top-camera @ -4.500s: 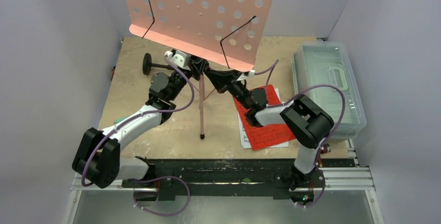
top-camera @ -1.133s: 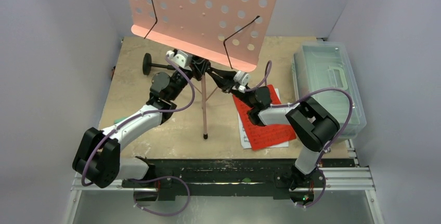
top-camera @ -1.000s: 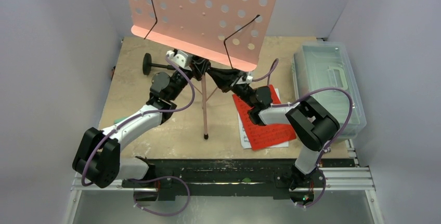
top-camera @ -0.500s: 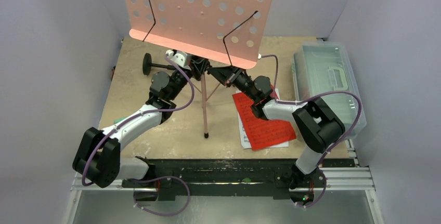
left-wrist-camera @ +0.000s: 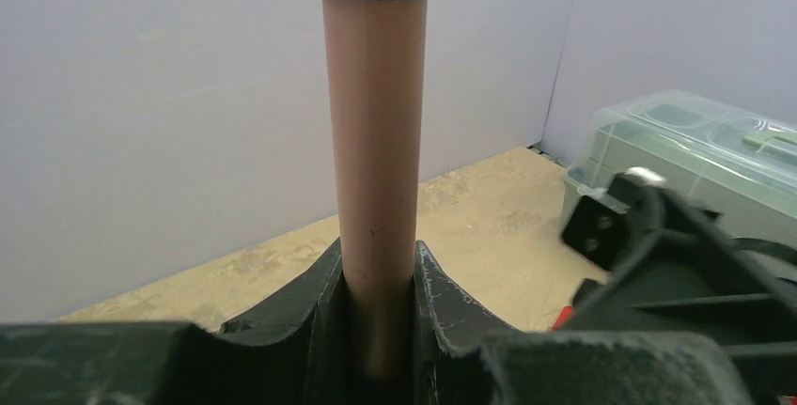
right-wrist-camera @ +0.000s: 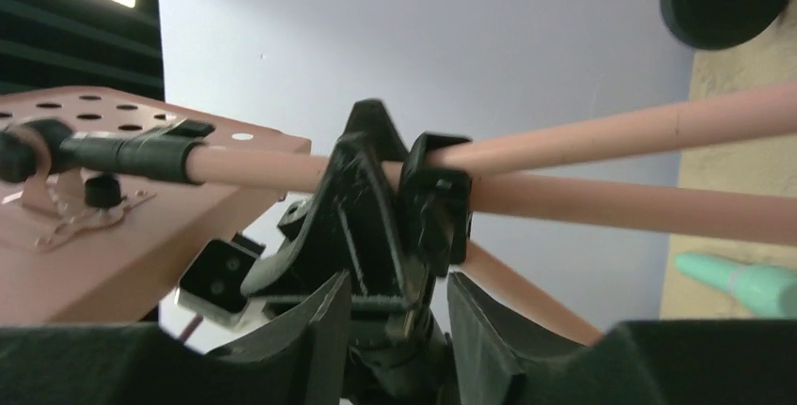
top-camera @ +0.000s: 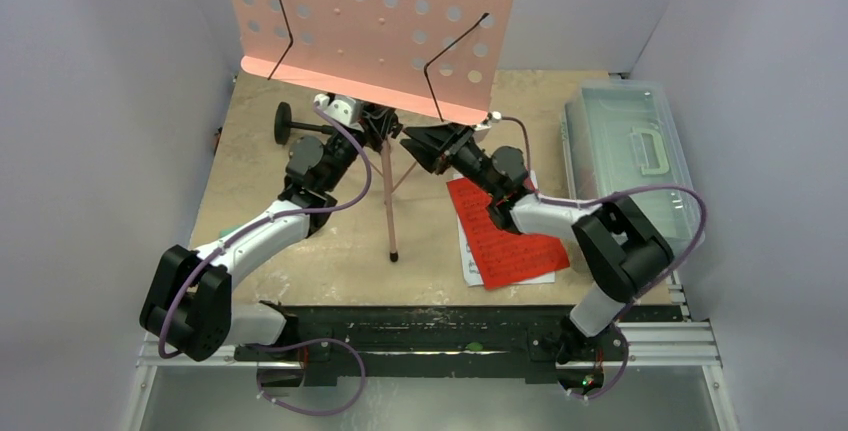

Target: Set up the instrument practice props

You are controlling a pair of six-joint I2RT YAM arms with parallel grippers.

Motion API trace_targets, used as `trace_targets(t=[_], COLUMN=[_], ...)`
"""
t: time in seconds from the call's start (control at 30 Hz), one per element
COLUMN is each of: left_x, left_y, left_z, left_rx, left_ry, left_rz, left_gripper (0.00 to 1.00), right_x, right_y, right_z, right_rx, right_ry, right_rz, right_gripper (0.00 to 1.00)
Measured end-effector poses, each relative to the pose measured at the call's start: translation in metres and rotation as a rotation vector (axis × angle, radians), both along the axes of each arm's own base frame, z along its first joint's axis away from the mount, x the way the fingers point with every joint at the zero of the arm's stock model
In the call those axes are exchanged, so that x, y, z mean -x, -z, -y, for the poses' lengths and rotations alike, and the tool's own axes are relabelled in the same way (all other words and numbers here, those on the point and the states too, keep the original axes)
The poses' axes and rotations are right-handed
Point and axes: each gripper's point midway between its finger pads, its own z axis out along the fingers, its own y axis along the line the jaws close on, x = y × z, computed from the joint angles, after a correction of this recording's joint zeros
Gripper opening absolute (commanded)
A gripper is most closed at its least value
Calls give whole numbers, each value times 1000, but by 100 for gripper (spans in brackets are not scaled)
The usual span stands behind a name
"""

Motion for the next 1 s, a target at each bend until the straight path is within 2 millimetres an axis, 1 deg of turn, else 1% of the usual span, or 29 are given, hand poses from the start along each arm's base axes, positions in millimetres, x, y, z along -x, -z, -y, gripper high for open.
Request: trace_targets(t=[0.1,0.13,0.2,0.27,0.3,0.33,0.37,0.4,0.43,0.5,0.6,0.7,0.73,0.8,0.83,0.9,1.0], left_x=[0,0,0,0,0,0,0,0,0,1,3,6,7,7,7,7,7], left_y=[0,0,0,0,0,0,0,0,0,0,1,1,1,1,1,1,1], left_z=[0,0,0,0,0,0,1,1,1,2,7,12,12,13,13,13,13], left_rx=[0,0,-1,-1,-1,-1,-1,-2,-3,-4,-7,-9,-10,-12,-12,-13,-13], left_ry=[2,2,2,1,1,1,0,-3,-6,-9,-6,5,7,8,8,7,5], left_rz=[0,0,0,0,0,0,0,0,1,1,2,2,3,4,4,4,4], left_gripper=[0,0,0,0,0,0,0,0,0,0,0,0,0,0,0,0,0], right_x=[15,16,12,5,2,3,7,14,22,37,64,89,97,110,114,116,108], right_y=[-1,0,8,18,18,16,11,1,-15,-55,-135,-202,-220,-244,-252,-259,-262], right_z=[30,45,81,115,129,139,149,156,165,178,193,199,201,200,198,191,172], right_rx=[49,78,162,298,371,434,516,584,650,719,762,739,718,675,654,608,524], right_ry=[54,89,193,302,357,396,431,460,498,559,643,695,703,699,689,647,551], right_rz=[64,93,142,176,197,226,269,323,389,516,712,852,888,932,940,943,919], right_gripper=[55,58,67,75,77,78,80,80,80,79,77,74,72,67,64,59,54])
